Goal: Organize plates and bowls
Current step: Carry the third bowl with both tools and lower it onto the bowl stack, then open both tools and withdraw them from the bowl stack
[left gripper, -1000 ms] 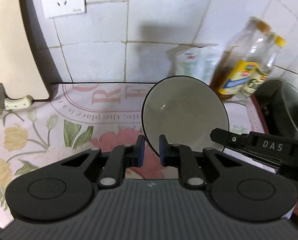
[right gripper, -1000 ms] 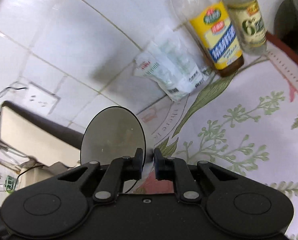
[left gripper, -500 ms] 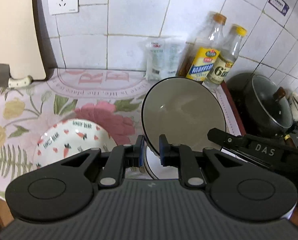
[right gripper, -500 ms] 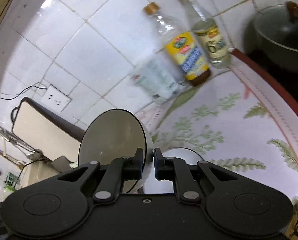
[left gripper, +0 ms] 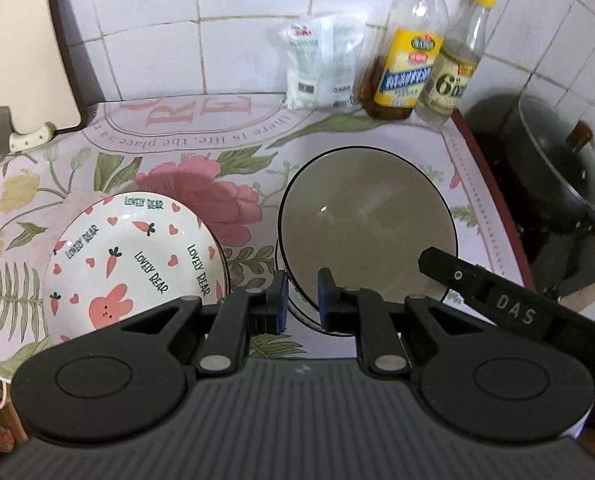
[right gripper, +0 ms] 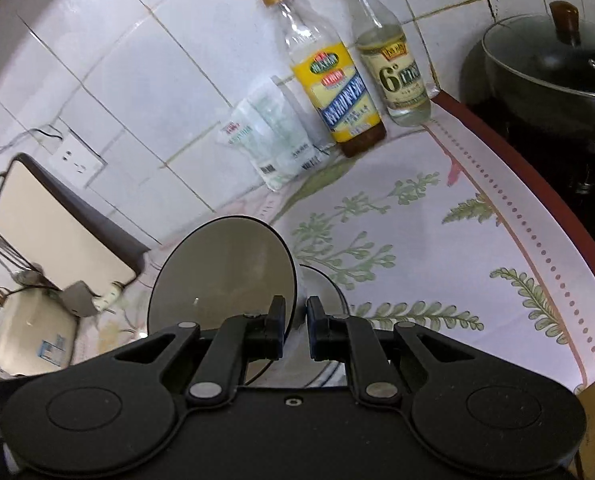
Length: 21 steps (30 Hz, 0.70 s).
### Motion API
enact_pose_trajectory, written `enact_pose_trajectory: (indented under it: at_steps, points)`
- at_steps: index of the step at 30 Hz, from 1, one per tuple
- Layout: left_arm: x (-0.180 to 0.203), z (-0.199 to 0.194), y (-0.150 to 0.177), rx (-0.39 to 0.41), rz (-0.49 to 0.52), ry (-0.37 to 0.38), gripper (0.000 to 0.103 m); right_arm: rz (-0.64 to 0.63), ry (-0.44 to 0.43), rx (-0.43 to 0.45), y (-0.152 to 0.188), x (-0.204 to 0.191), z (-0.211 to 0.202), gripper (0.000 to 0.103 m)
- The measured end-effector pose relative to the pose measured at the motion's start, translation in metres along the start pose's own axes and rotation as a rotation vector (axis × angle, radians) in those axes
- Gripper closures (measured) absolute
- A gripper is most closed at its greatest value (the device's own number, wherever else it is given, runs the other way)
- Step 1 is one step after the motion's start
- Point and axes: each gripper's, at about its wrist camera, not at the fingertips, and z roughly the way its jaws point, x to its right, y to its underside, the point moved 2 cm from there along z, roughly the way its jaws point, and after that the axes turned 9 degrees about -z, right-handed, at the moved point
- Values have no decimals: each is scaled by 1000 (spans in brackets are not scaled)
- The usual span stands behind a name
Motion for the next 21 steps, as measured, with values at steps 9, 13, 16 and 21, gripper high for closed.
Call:
enact_pose_trajectory:
  at_steps: [9, 13, 16, 21]
  points:
    - [3, 27, 1, -78, 11, -25, 90, -89, 108, -5, 12, -5, 15, 88]
    - [4, 31, 3, -73, 4, -40, 90, -80, 135, -9, 16, -5, 22, 89]
    - [0, 35, 2, -85, -12, -40, 90, -103, 154, -3, 18, -7, 26, 89]
    - [2, 36, 1, -82, -2, -38, 89, -166, 176, 7, 19, -11, 30, 89]
